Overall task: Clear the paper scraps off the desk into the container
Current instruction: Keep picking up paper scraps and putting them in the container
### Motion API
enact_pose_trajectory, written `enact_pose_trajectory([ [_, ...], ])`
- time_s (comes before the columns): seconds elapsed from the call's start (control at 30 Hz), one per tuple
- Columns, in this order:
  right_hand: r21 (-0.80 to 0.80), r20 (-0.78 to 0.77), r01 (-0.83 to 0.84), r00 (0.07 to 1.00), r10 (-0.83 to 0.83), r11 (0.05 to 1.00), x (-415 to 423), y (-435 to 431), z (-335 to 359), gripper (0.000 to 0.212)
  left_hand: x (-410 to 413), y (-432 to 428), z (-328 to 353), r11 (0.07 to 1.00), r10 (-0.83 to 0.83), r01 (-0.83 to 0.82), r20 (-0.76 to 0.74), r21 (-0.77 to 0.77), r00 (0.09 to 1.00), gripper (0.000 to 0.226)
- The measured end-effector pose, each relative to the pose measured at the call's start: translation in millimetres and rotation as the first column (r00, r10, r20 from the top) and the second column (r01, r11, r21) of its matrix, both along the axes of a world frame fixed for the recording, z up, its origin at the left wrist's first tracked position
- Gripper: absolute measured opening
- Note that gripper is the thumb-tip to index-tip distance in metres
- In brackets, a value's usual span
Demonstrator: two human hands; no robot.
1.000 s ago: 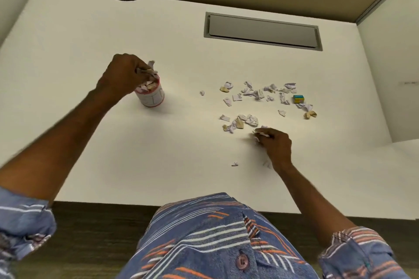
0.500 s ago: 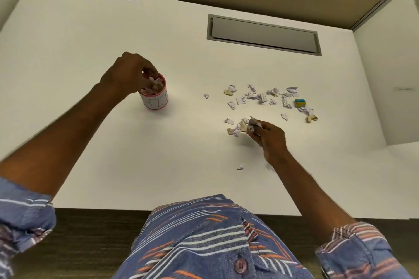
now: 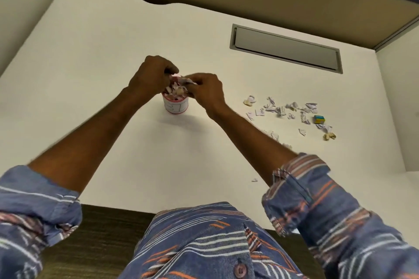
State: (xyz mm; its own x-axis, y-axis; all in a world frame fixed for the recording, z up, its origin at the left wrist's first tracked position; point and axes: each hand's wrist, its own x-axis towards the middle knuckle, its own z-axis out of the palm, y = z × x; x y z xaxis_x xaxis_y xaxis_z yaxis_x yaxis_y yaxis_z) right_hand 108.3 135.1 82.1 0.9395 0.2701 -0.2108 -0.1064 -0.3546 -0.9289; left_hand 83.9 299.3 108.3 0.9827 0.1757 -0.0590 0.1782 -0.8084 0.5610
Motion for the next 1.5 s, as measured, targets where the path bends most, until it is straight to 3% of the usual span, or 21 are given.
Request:
enact_pose_trajectory([
  [0.1, -0.194, 0.146, -0.07, 0.984, 0.099, 0.978, 7, 25, 8, 0.013, -2, 3, 2, 0.999, 0.009, -0.007, 0.027, -0.041, 1.0, 0.032],
  [0.23, -0.308, 0.138, -0.127, 0.975, 0.176, 0.943, 7, 38, 9, 0.02, -3, 10, -2, 0.999, 0.008, -0.006, 0.045, -0.039, 0.999, 0.034],
  [0.43, -0.328, 0.154, -0.171, 0.961, 0.231, 0.929, 0, 30, 8, 0.032, -3, 12, -8, 0.999, 0.027, -0.026, 0.011, -0.046, 1.0, 0.036],
  [0.6, -0.225, 0.258, -0.032, 0.962, 0.091, 0.974, 4, 12, 11, 0.03, -7, 2, -6, 0.999, -0.019, 0.019, -0.015, -0.029, 1.0, 0.03],
  [0.7, -0.189, 0.286, -0.007, 0.956, 0.062, 0.982, 2, -22, 7, 0.018, -5, -5, -8, 0.996, -0.088, 0.091, -0.094, 0.023, 0.992, 0.025],
  [0.9, -0.388, 0.389, 0.088, 0.918, 0.076, 0.917, -25, -157, -45, 0.009, 7, -27, -14, 0.951, -0.137, 0.214, -0.319, 0.223, 0.938, 0.027],
  [1.0, -0.519, 0.42, 0.159, 0.903, 0.089, 0.84, -48, -229, -72, 0.018, 11, -32, -19, 0.928, -0.117, 0.232, -0.364, 0.291, 0.924, 0.027],
  [1.13, -0.655, 0.291, 0.13, 0.952, 0.09, 0.744, -79, -290, -100, 0.044, 11, -36, -22, 0.904, -0.125, 0.265, -0.386, 0.335, 0.914, 0.027],
  [1.23, -0.668, 0.26, 0.117, 0.962, 0.083, 0.735, -96, -298, -116, 0.067, 9, -35, -13, 0.905, -0.122, 0.256, -0.37, 0.339, 0.921, 0.025],
  [1.33, -0.719, 0.274, 0.096, 0.949, 0.154, 0.688, -99, -288, -127, 0.072, 2, -41, 10, 0.932, -0.129, 0.186, -0.194, 0.311, 0.972, 0.019],
  [1.4, -0.73, 0.291, 0.076, 0.934, 0.208, 0.679, -95, -277, -130, 0.069, -2, -55, 26, 0.97, -0.129, 0.136, -0.044, 0.202, 0.991, 0.018],
  [1.5, -0.686, 0.326, 0.042, 0.91, 0.255, 0.726, -87, -262, -131, 0.058, -9, -98, 26, 0.977, -0.213, 0.213, 0.002, -0.022, 0.977, 0.018],
])
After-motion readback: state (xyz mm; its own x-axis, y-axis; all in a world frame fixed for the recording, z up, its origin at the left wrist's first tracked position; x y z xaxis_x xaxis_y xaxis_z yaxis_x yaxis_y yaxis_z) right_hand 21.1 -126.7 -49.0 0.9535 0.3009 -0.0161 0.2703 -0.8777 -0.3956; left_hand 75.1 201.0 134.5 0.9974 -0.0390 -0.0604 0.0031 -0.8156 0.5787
